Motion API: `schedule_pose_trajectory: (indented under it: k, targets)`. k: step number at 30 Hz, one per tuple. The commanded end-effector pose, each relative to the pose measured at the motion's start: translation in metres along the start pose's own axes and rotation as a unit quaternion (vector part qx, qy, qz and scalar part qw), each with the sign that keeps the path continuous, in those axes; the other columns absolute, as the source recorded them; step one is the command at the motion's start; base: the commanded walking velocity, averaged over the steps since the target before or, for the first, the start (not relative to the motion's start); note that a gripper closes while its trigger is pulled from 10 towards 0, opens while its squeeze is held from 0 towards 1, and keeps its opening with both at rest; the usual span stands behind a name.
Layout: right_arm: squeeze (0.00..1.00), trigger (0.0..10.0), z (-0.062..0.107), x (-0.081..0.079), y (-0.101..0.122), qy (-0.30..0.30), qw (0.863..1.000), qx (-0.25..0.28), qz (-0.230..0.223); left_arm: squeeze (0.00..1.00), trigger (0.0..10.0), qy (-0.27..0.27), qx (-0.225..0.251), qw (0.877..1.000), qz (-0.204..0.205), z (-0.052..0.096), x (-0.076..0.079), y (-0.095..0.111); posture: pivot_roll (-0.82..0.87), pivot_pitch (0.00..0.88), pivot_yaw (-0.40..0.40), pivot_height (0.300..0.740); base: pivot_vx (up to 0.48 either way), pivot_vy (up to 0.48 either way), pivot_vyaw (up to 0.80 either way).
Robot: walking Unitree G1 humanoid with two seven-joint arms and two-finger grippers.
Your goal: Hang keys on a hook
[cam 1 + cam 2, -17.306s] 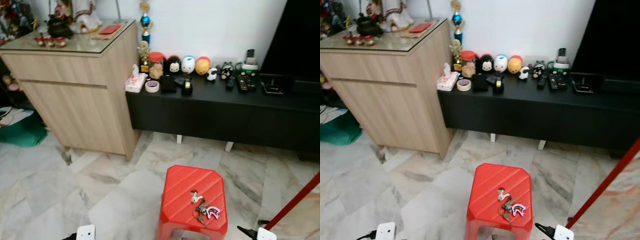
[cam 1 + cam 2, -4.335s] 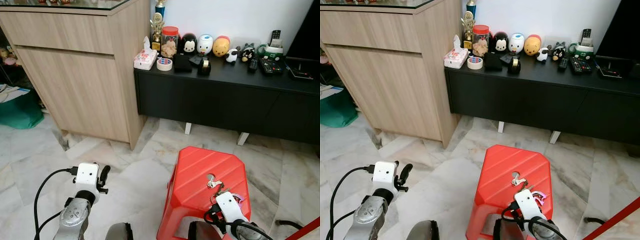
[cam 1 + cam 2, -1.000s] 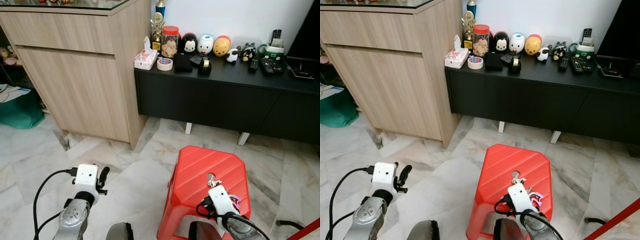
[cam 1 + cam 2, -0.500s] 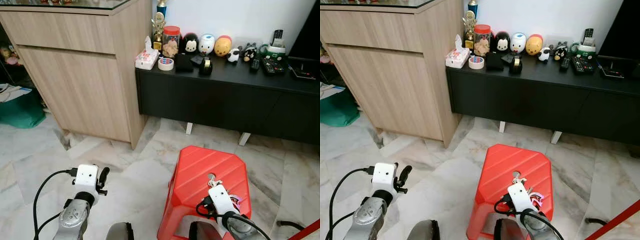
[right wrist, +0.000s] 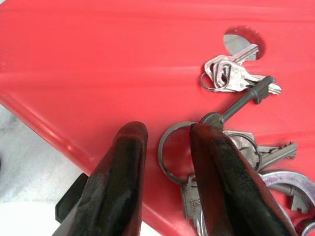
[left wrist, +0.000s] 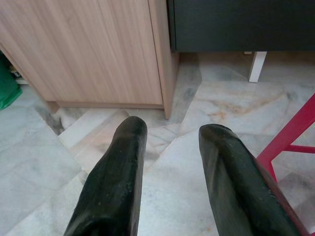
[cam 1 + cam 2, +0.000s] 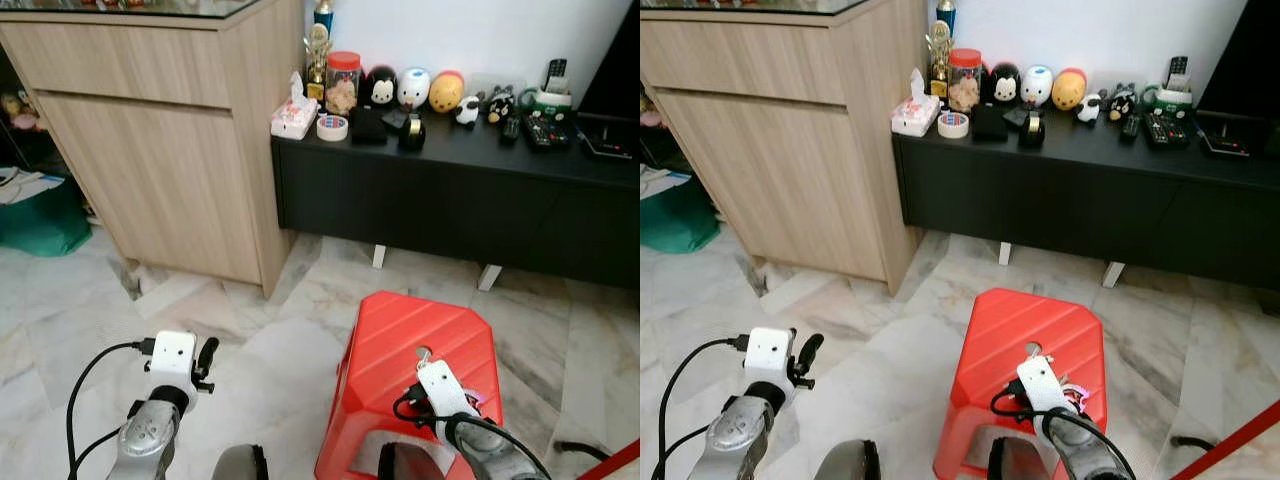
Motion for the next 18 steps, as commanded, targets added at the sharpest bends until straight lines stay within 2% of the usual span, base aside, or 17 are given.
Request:
schedule_pose_trajectory:
  k: [1, 8, 11, 18]
  targets:
    - [0.00, 10.0, -0.0008, 0.0003, 0.0031, 0.002, 1.000, 0.002, -0.002, 0.00, 10.0, -0.004, 0.004, 1.000, -0.012, -0.0017, -0.0019, 0.0022, 0.09, 0.000, -0.007, 0.602, 0.000, 0.000, 0.00]
    - [0.00, 10.0, -0.0020, -0.0032, 0.0042, 0.013, 1.000, 0.001, -0.012, 0.00, 10.0, -0.003, 0.005, 1.000, -0.015, -0.0021, -0.0035, 0.0028, 0.09, 0.000, -0.004, 0.602, 0.000, 0.000, 0.00]
    - [0.00, 10.0, -0.0024, -0.0046, 0.0003, 0.010, 0.999, -0.007, -0.044, 0.00, 10.0, -0.010, 0.007, 1.000, -0.024, -0.0025, -0.0028, 0.0037, 0.09, 0.000, -0.001, 0.602, 0.000, 0.000, 0.00]
    - [0.00, 10.0, -0.0021, -0.0020, -0.0004, -0.003, 0.997, 0.000, -0.073, 0.00, 10.0, -0.009, 0.007, 1.000, -0.025, -0.0027, -0.0030, 0.0040, 0.09, 0.000, 0.000, 0.602, 0.000, 0.000, 0.00]
Point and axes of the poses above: a point about 5 cm out from each wrist's last joint towards the gripper, its own z axis pointing back from the gripper into the wrist, its own y axis along the axis of the wrist's last joint, x = y × z, the point moved 2 cm from there along -z, pointing out of the wrist towards the gripper, and after that the axes turned 10 degrees about -z, right-handed, at the moved point
